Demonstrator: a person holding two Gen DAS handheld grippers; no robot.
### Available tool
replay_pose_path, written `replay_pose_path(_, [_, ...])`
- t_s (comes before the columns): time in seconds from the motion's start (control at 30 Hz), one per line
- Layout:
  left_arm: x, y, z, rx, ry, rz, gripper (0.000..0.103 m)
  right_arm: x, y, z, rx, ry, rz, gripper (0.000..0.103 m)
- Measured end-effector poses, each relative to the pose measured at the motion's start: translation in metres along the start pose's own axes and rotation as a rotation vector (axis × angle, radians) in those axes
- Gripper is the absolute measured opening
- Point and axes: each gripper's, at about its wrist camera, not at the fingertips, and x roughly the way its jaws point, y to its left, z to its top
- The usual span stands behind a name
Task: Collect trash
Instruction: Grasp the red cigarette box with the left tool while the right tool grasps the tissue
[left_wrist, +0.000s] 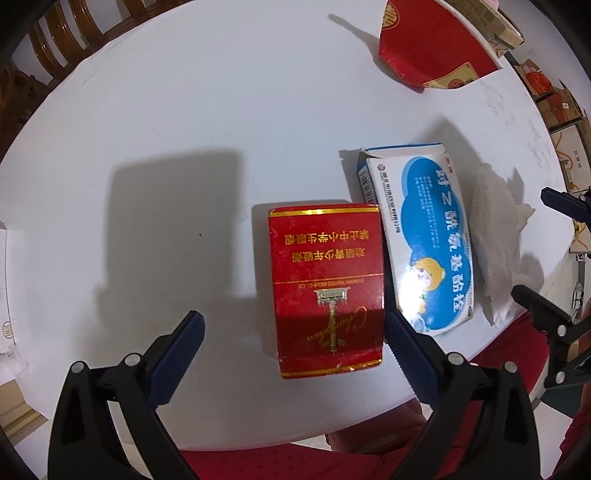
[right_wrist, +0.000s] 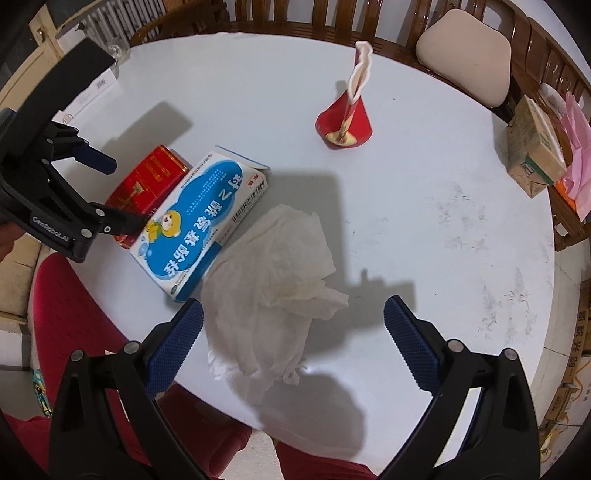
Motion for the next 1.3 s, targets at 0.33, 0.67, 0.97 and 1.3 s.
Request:
replay_pose_path(0.33, [0.012, 0.005, 0.016, 0.012, 0.006, 0.022, 0.095, 0.035, 0.005, 0.007, 0.002, 0.043, 0.004, 0.096])
replay_pose_path(0.67, [0.004, 0.008, 0.032, 0.019, -0.030, 0.035, 0.076, 0.034, 0.012, 0.007, -0.020, 0.016, 0.004, 0.088])
replay_pose_path(0.97, [-0.001, 0.014, 0.035, -0.018, -0.042, 0.013, 0.054, 0.021, 0.031, 0.002, -0.059, 0.006, 0.032, 0.043])
replay_pose_path(1.3, [-0.008, 0.031, 0.018, -0.062, -0.060, -0.004, 0.054, 0.017, 0.039, 0.007, -0.069, 0.015, 0.003, 0.011])
